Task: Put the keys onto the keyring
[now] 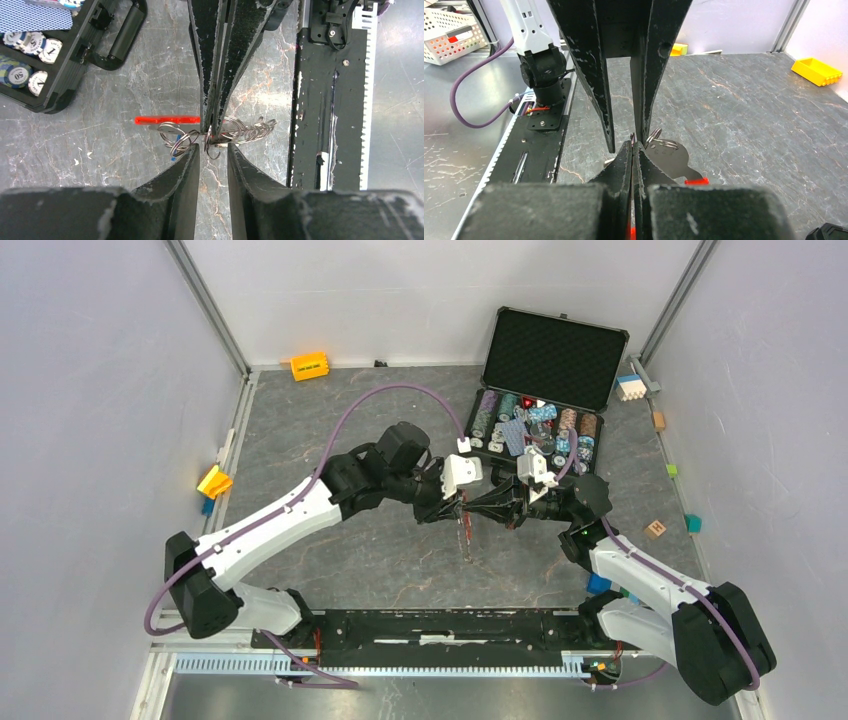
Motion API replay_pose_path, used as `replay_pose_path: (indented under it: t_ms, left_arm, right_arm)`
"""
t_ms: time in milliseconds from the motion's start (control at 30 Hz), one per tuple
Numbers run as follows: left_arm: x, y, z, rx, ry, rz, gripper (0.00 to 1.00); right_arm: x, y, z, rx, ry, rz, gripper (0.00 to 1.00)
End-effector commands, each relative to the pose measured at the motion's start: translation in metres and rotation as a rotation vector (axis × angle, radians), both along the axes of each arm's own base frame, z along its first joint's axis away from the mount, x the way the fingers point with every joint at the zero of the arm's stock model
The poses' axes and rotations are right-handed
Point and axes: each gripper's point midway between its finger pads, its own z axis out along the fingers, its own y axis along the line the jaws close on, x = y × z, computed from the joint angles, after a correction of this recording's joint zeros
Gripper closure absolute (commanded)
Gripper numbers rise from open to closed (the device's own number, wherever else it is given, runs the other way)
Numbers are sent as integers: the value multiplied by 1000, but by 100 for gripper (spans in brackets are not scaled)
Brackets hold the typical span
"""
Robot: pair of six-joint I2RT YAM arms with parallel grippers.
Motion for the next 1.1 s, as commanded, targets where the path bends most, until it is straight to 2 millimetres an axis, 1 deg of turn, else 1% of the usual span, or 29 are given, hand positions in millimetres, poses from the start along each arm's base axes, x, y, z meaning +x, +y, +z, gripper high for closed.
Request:
replay_pose_path:
  t_ms: [0, 167, 600, 833, 1067]
  left_arm:
    - [2, 1, 37, -83, -107, -22, 65]
    - [-1, -1, 39, -99, -122, -57, 64]
    - [-6, -6, 24, -117, -170, -158, 65]
    - [-9, -4, 19, -122, -175, -174, 71]
    - [-8, -4, 21, -141, -175, -159, 76]
  right_arm:
    - [1, 1, 8, 14, -45, -4, 100]
    - [1, 1, 9, 15, -44, -3, 100]
    - [-2, 1, 11, 20, -41, 12, 100]
    - [-3, 1, 12, 22, -43, 11, 100]
    - [-1, 1, 11, 21, -40, 7, 100]
